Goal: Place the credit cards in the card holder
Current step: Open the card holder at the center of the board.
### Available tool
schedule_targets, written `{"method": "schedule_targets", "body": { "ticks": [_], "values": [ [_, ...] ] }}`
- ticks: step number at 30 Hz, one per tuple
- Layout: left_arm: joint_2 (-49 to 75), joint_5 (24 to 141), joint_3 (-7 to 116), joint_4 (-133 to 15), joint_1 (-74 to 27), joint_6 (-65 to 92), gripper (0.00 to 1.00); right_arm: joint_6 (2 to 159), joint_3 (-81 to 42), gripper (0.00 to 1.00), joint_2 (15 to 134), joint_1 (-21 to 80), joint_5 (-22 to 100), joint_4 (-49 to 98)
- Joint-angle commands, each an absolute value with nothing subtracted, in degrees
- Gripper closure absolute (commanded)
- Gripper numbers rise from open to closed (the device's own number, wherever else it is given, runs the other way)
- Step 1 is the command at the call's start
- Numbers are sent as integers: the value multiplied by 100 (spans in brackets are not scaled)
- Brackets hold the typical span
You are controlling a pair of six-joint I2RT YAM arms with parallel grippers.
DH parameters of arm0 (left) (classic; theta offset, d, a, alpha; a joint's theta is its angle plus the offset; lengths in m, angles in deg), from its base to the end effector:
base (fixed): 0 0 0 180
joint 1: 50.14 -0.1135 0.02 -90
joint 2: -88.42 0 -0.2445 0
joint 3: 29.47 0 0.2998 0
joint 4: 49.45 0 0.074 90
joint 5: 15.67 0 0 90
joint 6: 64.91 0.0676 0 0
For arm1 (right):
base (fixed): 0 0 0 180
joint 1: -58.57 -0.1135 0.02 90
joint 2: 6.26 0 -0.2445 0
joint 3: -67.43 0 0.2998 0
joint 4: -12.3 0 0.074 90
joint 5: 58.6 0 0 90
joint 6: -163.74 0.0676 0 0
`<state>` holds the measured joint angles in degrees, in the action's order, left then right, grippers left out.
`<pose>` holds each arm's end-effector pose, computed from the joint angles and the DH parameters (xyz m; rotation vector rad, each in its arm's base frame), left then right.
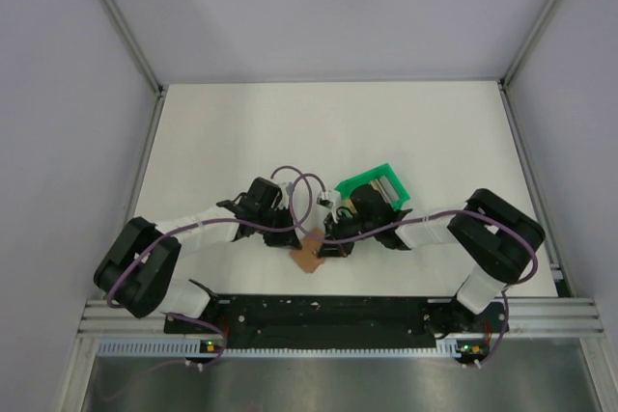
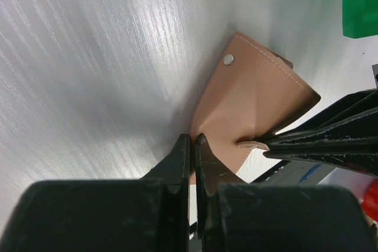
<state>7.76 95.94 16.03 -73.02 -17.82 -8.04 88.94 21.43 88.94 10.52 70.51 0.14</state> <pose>0.2372 -0.1795 0.0651 0.1277 2.7570 -0.8595 0.1949 0.2806 0.0539 -1.0665 2.1428 1.3285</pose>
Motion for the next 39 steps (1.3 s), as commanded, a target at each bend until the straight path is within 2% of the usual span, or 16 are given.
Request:
{"method": "schedule_targets", "body": {
  "ticks": [1,6,10,12,13,14,16,17,21,23,26,29,32,39],
  "values": [
    [624,8347,1521,-6899,-2043,-849,100,8746,2407,100,8550,654,8237,899],
    [572,8356,1513,-6864,-2043,-866,100,8534,2346,100,8541,601,8342,1234],
    [641,8602,1495,-6793,-2043,-735,100,8587,2328,99,8428,592,7861,1383],
    [738,8637,1486,-6820,-2043,-700,100,8640,2389,84,8165,618,7440,1540],
    [773,8628,1495,-6898,-2052,-682,100,8683,2450,82,7980,679,7307,1576],
    [808,8602,1504,-6951,-2043,-673,100,8762,2582,72,7744,776,7175,1550],
    [896,8593,1495,-7004,-2043,-664,100,8964,2854,70,7278,1013,6989,1428],
    [931,8584,1486,-7030,-2043,-682,100,9035,2968,64,7032,1110,6867,1427],
    [1116,8619,1460,-7074,-2043,-708,96,9499,3137,66,6310,1269,6306,1487],
    [1221,8637,1442,-7092,-2043,-708,91,9868,2970,66,6212,1251,6146,1350],
    [1406,8672,1416,-7110,-2043,-761,75,10730,2646,66,6282,1103,5312,1173],
    [1617,8707,1425,-7232,-2043,-805,53,11337,2163,64,6492,751,4206,1399],
    [1915,8567,1433,-7487,-2043,-814,38,11540,1688,62,6992,601,3896,1470],
    [2907,7742,1600,-8558,-2043,-980,28,11936,800,66,8276,382,3702,1761]
  ]
}}
